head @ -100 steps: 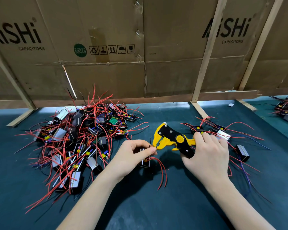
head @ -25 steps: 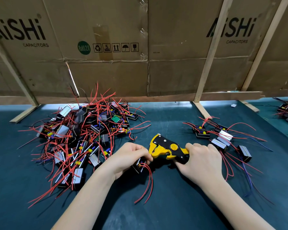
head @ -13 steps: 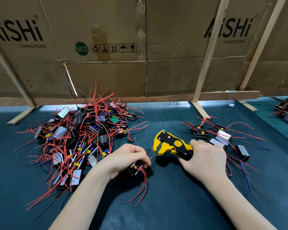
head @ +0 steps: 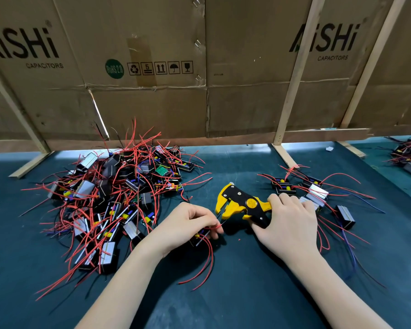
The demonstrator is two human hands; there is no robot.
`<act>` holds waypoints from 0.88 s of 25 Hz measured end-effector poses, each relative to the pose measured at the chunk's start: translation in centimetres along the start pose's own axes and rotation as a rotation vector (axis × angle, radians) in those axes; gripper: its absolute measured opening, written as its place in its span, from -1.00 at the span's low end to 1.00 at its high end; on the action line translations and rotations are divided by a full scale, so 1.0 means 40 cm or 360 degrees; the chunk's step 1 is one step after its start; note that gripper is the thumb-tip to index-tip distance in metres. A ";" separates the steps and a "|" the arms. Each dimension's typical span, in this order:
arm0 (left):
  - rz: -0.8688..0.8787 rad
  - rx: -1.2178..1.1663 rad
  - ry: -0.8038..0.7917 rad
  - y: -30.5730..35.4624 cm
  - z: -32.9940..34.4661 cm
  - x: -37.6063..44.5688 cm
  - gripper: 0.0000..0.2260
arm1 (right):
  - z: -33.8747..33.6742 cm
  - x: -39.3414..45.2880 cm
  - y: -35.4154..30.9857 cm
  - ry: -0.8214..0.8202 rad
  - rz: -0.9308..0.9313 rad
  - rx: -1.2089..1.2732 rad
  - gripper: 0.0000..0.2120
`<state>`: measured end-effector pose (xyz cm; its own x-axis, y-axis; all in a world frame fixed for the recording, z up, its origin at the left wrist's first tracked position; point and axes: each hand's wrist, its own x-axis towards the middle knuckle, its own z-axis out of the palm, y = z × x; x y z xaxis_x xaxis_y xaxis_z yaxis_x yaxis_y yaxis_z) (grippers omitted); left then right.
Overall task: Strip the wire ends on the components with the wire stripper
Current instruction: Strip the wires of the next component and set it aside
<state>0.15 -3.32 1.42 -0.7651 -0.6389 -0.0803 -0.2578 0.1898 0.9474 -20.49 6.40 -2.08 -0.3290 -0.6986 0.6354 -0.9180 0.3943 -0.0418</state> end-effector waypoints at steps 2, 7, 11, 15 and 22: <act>-0.0001 0.0021 0.0043 0.002 0.007 0.001 -0.80 | 0.000 -0.002 -0.005 0.0020 -0.0032 0.0012 -0.53; 0.0030 0.0072 0.0069 0.006 0.012 -0.001 -0.77 | -0.003 -0.001 -0.006 0.0081 -0.0059 0.0037 -0.55; 0.0012 0.0037 0.0096 0.010 0.015 -0.001 -0.75 | -0.006 -0.001 -0.005 0.0110 -0.0072 0.0026 -0.56; 0.0000 -0.0013 0.0076 0.014 0.014 -0.003 -0.73 | -0.006 0.000 -0.003 0.0141 -0.0082 0.0032 -0.57; 0.0016 -0.0141 0.0003 0.003 0.010 0.000 -0.73 | -0.003 0.002 0.001 0.0210 -0.0100 0.0011 -0.58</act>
<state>-0.13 -3.01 1.39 -0.7662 -0.6387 -0.0704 -0.1972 0.1294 0.9718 -20.52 6.42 -1.93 -0.2392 -0.6373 0.7326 -0.9375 0.3479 -0.0034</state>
